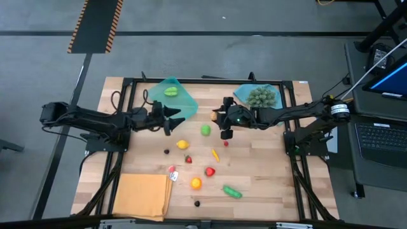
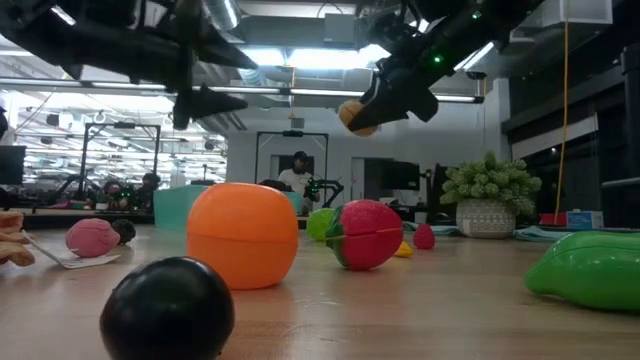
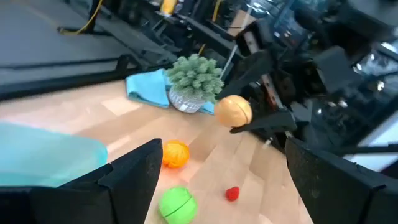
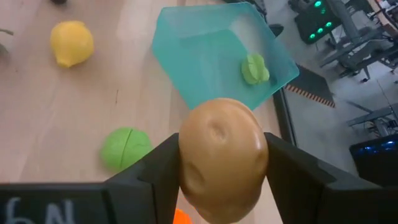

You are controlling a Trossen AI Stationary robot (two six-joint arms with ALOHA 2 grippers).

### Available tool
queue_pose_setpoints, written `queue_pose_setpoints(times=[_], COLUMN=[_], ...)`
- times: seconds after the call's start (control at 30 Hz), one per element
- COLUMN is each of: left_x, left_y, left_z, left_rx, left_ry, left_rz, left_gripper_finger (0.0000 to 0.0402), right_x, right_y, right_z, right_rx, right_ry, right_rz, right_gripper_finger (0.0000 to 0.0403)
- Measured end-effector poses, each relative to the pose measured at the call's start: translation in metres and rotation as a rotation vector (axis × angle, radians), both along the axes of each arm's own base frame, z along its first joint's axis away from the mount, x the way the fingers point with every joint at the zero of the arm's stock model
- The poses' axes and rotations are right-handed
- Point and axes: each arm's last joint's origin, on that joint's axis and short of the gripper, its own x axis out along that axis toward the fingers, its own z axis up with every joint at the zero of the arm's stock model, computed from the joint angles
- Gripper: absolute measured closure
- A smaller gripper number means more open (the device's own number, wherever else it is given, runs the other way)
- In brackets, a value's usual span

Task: Pick and placing Produce into tupperware
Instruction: Put the brown potato into the blue bin

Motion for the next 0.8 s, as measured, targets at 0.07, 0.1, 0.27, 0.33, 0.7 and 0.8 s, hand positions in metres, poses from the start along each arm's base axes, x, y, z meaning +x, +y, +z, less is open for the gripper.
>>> queue_pose_setpoints(times=[0.07, 0.1, 0.27, 0.33, 0.7, 0.8], left_x=[0.005, 0.009, 0.027, 0.035, 0.061, 0.061], left_y=[0.004, 0.006, 0.015, 0.018, 0.021, 0.021], left_z=[-0.003, -0.005, -0.005, -0.004, -0.002, -0.002], left_rx=[-0.042, -0.057, -0.112, -0.121, -0.073, -0.058], left_ry=[-0.026, -0.032, -0.031, -0.022, 0.028, 0.031], left_rz=[0.019, 0.029, 0.05, 0.034, -0.032, -0.034], left_gripper_finger=[0.0073, 0.0073, 0.0073, 0.0073, 0.0073, 0.0073], right_x=[0.004, 0.008, 0.03, 0.041, 0.072, 0.072], right_y=[0.0, 0.0, -0.004, -0.006, -0.011, -0.012], right_z=[0.0, 0.001, -0.001, -0.003, 0.007, 0.008], right_rx=[0.001, 0.002, 0.006, -0.005, -0.095, -0.132], right_ry=[0.042, 0.057, 0.166, 0.2, 0.213, 0.231], right_rz=[0.0, 0.0, -0.003, 0.005, 0.014, -0.001], right_gripper_finger=[0.0204, 0.0204, 0.0204, 0.0204, 0.0204, 0.0204])
